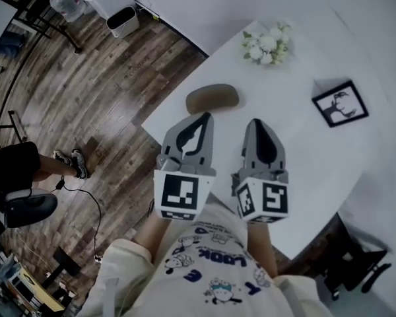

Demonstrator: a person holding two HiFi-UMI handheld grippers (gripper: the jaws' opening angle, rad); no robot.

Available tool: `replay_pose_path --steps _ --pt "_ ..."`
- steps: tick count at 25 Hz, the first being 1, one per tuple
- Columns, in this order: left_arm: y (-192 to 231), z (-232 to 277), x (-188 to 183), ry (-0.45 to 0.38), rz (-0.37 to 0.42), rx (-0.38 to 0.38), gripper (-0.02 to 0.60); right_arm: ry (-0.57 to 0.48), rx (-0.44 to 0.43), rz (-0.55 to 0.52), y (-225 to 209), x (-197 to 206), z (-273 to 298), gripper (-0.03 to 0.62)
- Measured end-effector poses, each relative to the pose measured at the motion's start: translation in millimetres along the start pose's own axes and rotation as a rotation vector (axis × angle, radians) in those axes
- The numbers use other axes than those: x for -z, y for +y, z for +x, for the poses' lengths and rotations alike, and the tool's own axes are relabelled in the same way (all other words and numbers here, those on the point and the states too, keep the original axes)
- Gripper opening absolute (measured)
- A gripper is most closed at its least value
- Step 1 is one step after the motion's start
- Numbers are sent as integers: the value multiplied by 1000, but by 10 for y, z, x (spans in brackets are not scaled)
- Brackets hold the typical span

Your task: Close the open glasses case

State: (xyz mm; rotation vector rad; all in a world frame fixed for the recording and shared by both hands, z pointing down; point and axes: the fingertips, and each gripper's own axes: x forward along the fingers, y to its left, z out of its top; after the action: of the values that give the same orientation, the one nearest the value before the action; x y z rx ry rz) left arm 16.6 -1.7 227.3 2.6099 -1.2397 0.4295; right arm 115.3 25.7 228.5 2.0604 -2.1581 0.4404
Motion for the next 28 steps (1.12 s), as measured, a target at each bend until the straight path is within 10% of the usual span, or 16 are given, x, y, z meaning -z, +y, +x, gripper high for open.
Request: replay_pose_path --steps 28 --pt "-129 -146 -170 -56 23 -58 -1 -36 47 3 -35 -89 -184 0"
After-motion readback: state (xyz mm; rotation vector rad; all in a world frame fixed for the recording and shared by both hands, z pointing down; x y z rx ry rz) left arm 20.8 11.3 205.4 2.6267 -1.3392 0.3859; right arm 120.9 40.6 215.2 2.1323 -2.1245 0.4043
